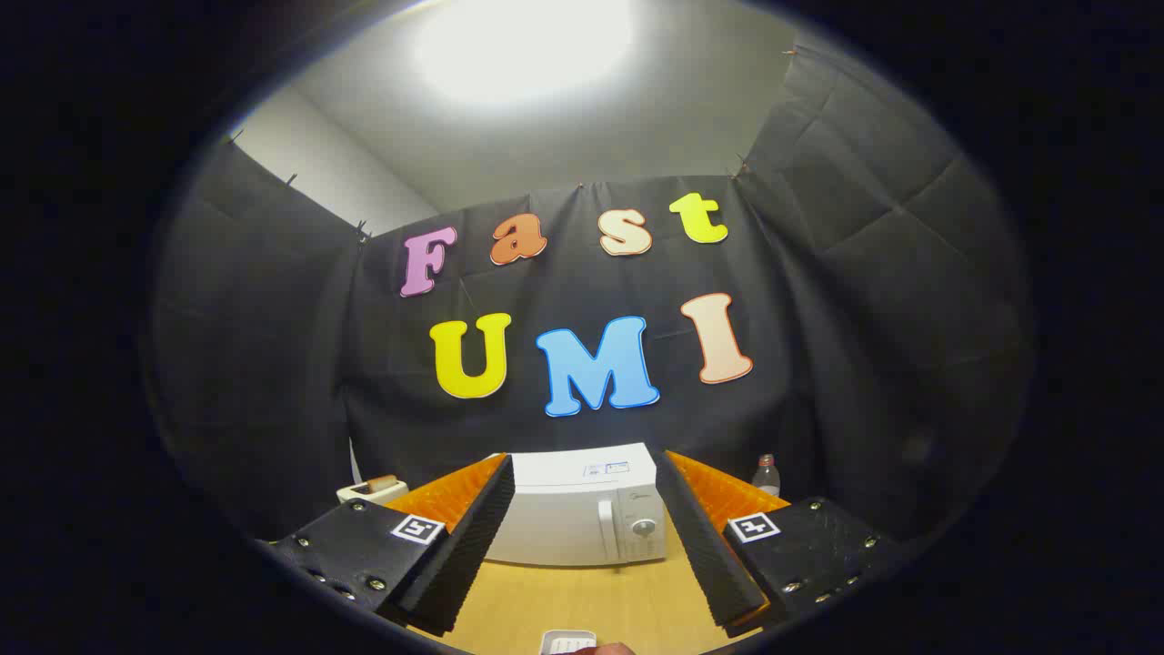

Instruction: Open the microwave, put the food inside, and close the microwave door.

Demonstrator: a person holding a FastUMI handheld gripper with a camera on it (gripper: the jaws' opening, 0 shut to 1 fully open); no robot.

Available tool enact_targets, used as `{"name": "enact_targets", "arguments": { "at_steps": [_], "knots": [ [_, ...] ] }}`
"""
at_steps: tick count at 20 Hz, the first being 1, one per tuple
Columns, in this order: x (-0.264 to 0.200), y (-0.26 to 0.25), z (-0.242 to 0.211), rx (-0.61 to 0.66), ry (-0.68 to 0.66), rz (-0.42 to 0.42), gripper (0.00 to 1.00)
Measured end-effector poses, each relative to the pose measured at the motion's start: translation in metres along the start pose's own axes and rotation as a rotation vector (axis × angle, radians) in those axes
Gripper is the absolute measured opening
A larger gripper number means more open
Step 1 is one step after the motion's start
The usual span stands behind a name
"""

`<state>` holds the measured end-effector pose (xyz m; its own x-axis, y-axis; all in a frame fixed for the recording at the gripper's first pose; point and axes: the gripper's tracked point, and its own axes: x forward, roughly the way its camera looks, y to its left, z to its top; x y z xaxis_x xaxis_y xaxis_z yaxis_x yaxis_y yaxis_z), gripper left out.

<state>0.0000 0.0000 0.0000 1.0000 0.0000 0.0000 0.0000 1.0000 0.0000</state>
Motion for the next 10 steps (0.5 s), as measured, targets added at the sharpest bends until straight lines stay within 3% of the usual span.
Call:
{"name": "enact_targets", "arguments": {
  "at_steps": [10],
  "knots": [
    [-0.014, -0.006, -0.011, -0.03, 0.026, -0.005, 0.98]
  ]
}}
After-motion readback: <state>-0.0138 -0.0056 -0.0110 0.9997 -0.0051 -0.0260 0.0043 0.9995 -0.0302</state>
